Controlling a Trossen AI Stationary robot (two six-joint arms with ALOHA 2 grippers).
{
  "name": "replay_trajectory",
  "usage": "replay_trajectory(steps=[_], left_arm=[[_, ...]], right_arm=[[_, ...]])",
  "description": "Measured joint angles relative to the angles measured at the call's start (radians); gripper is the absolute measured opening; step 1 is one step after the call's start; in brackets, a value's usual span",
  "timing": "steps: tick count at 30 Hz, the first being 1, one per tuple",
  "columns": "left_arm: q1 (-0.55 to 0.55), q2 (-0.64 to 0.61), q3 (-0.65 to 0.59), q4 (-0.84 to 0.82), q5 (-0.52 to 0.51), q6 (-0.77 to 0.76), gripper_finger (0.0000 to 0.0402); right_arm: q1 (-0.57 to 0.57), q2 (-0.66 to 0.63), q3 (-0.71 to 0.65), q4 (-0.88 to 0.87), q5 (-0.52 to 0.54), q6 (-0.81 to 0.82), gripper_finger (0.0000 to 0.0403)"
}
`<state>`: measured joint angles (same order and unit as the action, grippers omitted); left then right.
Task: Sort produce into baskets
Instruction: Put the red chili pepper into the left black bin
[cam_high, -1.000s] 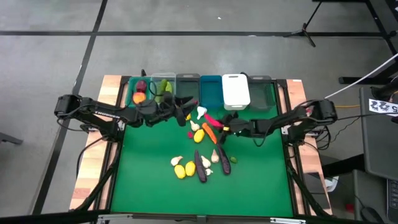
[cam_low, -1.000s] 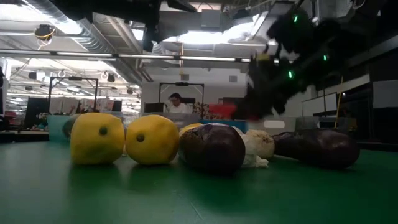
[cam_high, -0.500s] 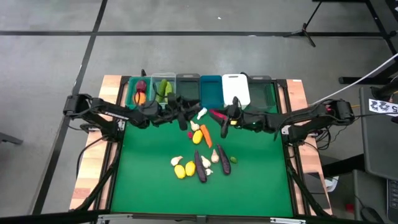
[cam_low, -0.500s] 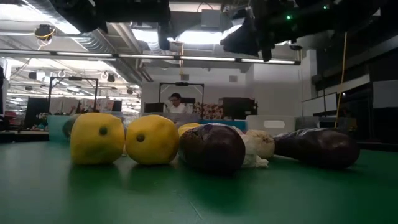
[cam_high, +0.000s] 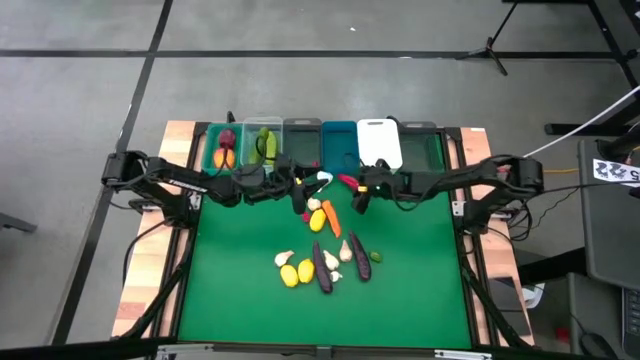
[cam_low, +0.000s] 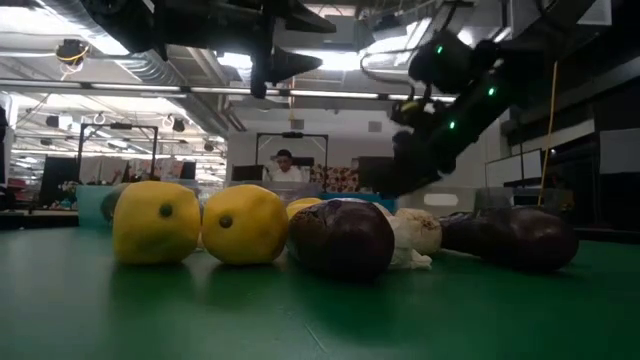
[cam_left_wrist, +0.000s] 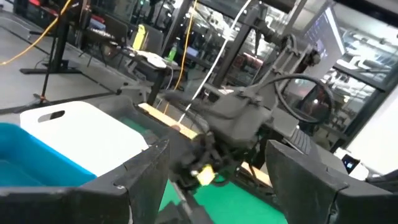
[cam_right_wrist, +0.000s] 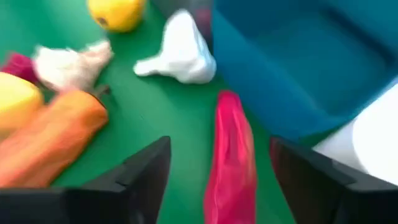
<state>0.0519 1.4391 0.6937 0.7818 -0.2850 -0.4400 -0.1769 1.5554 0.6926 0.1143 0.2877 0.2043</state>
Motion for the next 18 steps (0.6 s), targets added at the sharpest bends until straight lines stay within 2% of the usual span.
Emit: replay_trajectory(steps=[4,9,13,18], left_arm=[[0.0,0.0,0.0,-0.009,0.0,0.0,0.0257],[0.0,0.0,0.0,-0.01,0.0,0.0,0.0257],[0.0,0.0,0.0,-0.016,0.0,0.0,0.0257],[0.0,0.0,0.0,-0.002,0.0,-0.009,0.0257]], right_arm=[[-0.016,0.052,0.0,-0.018,-0.001,0.025,0.0312],[-0.013,0.122,0.0,-0.017,0.008,0.039,0.0306],[-0.011,0.147,0.002,-0.007,0.008,0.083,0.0262],[-0.011,0.138,0.001,-0.011,-0.012,0.107,0.0161]])
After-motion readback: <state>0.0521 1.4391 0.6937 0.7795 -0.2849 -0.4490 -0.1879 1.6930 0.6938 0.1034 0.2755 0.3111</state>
